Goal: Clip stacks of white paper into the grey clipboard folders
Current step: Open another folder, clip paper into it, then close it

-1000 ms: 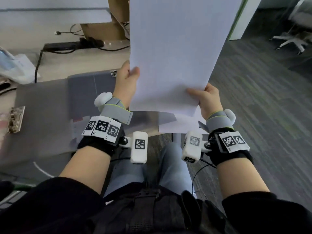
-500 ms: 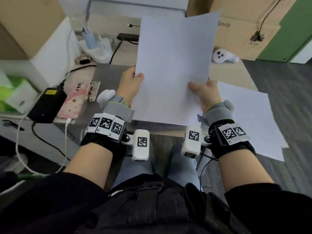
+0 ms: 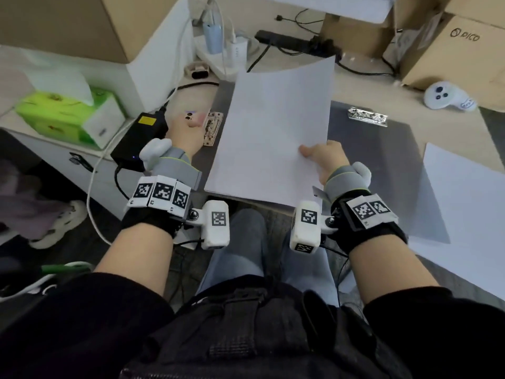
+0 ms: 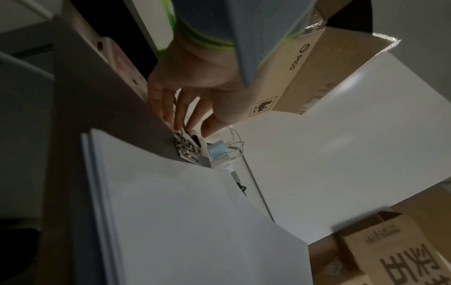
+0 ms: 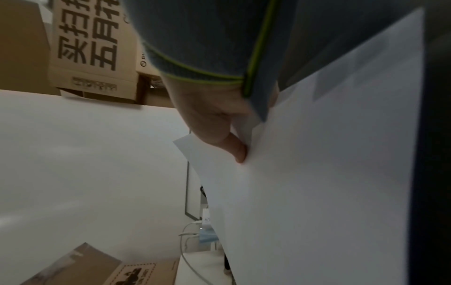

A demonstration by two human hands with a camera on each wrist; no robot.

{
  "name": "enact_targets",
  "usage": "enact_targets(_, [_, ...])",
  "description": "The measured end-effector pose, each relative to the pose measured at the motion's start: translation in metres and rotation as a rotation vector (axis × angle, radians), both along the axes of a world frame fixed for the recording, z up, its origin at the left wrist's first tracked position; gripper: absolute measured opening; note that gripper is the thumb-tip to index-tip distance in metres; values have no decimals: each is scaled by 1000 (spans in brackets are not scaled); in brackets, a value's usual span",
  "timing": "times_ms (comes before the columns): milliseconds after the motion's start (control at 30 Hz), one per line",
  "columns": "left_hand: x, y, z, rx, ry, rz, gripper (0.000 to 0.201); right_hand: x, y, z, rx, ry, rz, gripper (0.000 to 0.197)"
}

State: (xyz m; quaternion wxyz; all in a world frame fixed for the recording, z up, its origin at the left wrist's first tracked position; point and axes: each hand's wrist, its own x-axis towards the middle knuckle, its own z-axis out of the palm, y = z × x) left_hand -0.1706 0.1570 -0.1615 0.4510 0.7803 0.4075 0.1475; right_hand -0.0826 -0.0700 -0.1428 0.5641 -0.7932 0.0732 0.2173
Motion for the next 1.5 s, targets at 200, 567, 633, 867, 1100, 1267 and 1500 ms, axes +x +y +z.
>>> enact_targets(200, [28, 55, -54, -155, 13, -39, 57, 8, 1, -8, -122, 83, 4, 54])
enact_targets(567, [16, 10, -24, -533, -49, -246, 30, 18, -10, -6, -220, 74, 25, 57])
enact_targets(633, [13, 9, -19, -544, 26, -240, 26, 19, -12, -6, -228, 70, 34, 54])
enact_targets(867, [11, -3, -12, -500, -32, -205, 21, 21, -13, -9, -231, 83, 31, 53])
enact_targets(1100, [8, 1, -2, -536, -37, -162, 33, 21, -14, -13, -191, 94, -12, 59])
enact_targets(1267, [13, 3, 0, 50, -102, -41, 47, 21, -14, -14, -172, 103, -23, 59])
enact_targets(1500, [26, -5, 14, -296, -338, -184, 29, 23, -13, -16, -170, 98, -23, 55])
